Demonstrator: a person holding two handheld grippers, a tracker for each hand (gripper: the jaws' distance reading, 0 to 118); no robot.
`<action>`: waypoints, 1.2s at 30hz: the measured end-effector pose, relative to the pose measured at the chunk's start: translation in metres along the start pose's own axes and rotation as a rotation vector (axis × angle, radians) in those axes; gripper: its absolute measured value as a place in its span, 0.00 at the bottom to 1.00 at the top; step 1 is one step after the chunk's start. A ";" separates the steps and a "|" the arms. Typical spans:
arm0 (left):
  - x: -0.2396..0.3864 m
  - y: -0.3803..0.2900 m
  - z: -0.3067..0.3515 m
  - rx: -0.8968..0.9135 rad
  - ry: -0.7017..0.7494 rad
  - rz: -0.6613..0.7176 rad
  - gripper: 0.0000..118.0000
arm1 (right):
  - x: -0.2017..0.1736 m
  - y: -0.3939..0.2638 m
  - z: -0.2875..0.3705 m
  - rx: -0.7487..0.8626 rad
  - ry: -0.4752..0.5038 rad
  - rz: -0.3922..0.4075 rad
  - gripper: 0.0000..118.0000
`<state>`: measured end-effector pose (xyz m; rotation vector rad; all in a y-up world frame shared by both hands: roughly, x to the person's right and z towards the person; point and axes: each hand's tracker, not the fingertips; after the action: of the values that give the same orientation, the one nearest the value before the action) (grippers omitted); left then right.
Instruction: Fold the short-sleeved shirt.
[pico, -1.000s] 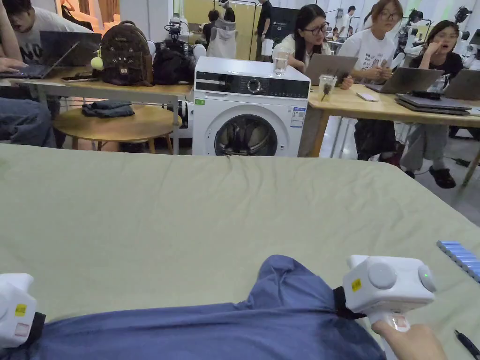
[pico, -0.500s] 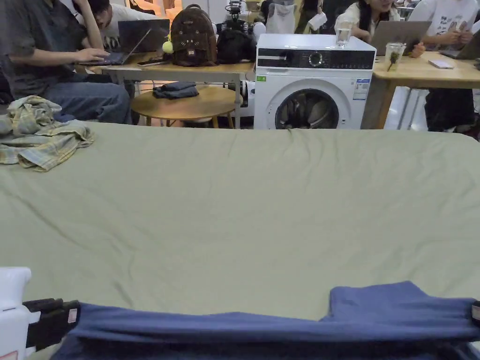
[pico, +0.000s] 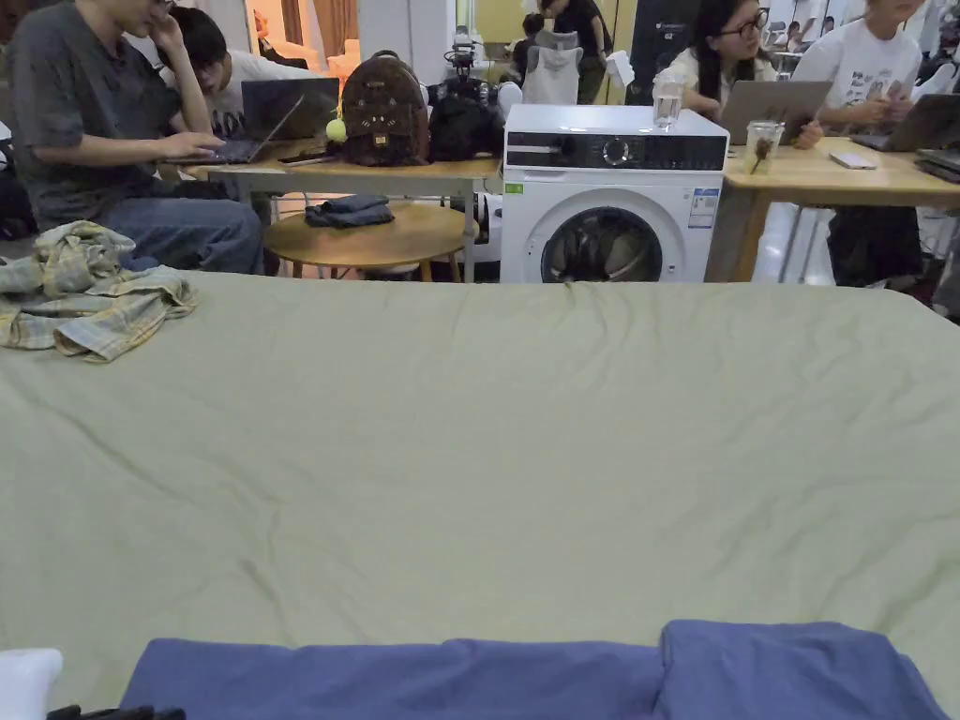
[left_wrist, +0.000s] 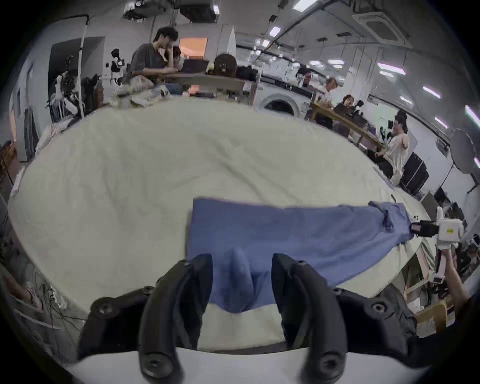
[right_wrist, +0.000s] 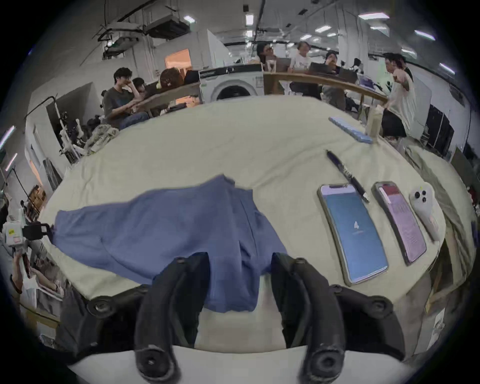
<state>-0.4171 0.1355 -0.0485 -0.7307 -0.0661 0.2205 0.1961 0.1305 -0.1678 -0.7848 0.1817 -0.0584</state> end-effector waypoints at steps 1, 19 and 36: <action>0.003 0.007 0.007 0.031 0.013 -0.016 0.38 | 0.000 0.008 0.005 0.018 0.005 0.000 0.43; 0.083 0.128 -0.046 0.210 0.049 -0.085 0.00 | -0.166 0.104 -0.069 0.157 0.087 0.174 0.09; -0.041 0.083 -0.007 0.058 -0.339 0.285 0.44 | -0.143 0.084 -0.053 0.163 0.185 0.102 0.00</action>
<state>-0.4710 0.1821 -0.1087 -0.6378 -0.2781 0.6154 0.0448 0.1699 -0.2434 -0.6066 0.3876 -0.0489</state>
